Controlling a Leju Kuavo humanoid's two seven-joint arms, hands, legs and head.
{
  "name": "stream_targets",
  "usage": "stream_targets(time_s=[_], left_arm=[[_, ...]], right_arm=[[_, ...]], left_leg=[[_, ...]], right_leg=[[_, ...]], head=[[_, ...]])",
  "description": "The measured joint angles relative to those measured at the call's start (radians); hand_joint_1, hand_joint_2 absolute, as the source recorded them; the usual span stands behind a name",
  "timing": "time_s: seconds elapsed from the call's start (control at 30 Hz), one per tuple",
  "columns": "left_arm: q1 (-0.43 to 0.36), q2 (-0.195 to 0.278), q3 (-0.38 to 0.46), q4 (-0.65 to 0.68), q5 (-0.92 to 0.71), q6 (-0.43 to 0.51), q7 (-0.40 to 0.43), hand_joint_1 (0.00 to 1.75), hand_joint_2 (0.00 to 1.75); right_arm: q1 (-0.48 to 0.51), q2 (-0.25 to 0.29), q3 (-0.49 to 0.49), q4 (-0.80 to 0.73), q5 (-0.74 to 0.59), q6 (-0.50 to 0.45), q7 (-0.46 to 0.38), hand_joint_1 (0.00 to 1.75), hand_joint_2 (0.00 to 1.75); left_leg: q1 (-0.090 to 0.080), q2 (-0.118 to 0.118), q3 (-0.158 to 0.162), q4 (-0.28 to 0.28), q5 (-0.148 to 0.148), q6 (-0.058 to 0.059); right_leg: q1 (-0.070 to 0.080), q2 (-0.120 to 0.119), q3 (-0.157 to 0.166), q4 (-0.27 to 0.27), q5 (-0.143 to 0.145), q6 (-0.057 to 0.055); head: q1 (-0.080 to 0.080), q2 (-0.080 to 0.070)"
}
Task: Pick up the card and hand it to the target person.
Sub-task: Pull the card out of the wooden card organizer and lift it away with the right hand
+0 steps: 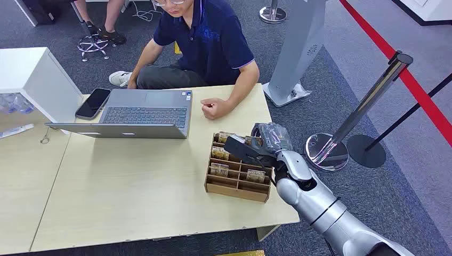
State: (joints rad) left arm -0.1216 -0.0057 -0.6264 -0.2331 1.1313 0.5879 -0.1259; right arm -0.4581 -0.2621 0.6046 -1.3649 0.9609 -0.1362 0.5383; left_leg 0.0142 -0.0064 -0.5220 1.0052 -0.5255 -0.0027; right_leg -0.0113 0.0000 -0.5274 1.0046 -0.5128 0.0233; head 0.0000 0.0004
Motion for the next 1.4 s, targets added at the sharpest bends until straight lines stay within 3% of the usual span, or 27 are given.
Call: stream_targets(time_s=[0.63, 1.4], left_arm=[[0.0, 0.0, 0.0, 0.0, -0.003, -0.001, 0.0, 0.0, 0.0], [0.0, 0.0, 0.0, 0.0, -0.003, 0.001, 0.0, 0.0, 0.0]], right_arm=[[-0.015, 0.0, 0.007, -0.012, -0.01, -0.001, -0.006, 1.33, 1.75], [-0.035, -0.001, 0.011, -0.067, -0.012, 0.016, -0.009, 1.4, 1.75]], left_leg=[[0.0, 0.0, 0.0, 0.0, 0.0, 0.0], [0.0, 0.0, 0.0, 0.0, 0.0, 0.0]], right_leg=[[0.0, 0.0, 0.0, 0.0, 0.0, 0.0], [0.0, 0.0, 0.0, 0.0, 0.0, 0.0]], head=[[0.0, 0.0], [0.0, 0.0]])
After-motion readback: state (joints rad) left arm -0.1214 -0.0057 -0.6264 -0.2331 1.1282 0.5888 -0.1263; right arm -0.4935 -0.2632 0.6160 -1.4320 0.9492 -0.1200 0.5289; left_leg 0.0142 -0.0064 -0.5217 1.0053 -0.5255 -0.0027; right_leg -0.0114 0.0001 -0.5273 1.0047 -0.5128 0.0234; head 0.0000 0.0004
